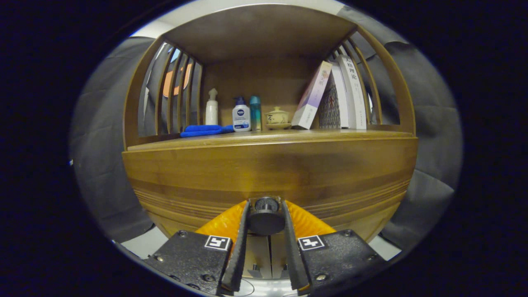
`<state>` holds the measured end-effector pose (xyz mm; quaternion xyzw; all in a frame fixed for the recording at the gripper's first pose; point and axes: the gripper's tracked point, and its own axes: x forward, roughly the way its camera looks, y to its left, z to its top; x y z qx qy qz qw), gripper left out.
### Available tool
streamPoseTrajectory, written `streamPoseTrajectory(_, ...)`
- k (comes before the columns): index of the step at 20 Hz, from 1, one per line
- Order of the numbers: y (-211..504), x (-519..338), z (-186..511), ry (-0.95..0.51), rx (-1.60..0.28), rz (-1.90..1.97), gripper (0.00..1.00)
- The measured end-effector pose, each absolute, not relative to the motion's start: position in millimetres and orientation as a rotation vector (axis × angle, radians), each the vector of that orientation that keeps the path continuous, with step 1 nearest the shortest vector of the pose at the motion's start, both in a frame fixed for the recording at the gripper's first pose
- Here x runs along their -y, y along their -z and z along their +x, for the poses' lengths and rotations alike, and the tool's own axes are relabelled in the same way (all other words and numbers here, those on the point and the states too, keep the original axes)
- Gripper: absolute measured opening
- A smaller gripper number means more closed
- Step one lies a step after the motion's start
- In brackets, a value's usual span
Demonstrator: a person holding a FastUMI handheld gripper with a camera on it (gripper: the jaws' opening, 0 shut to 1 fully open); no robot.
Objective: Pull open the drawer, take out the items inside it, and place them on the countertop above the cabinet.
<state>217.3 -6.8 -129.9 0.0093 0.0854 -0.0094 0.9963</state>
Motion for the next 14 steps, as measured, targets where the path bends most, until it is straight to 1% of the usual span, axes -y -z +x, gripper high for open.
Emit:
streamPoseTrajectory(1, 130, 6, 217, 0.013, -0.181, 0.025, 0.46)
streamPoseTrajectory(4, 130, 8, 216, 0.008, -0.192, 0.022, 0.39)
streamPoseTrajectory(6, 129, 9, 216, 0.009, -0.196, 0.024, 0.37)
streamPoseTrajectory(14, 131, 11, 185, 0.005, -0.190, 0.022, 0.36)
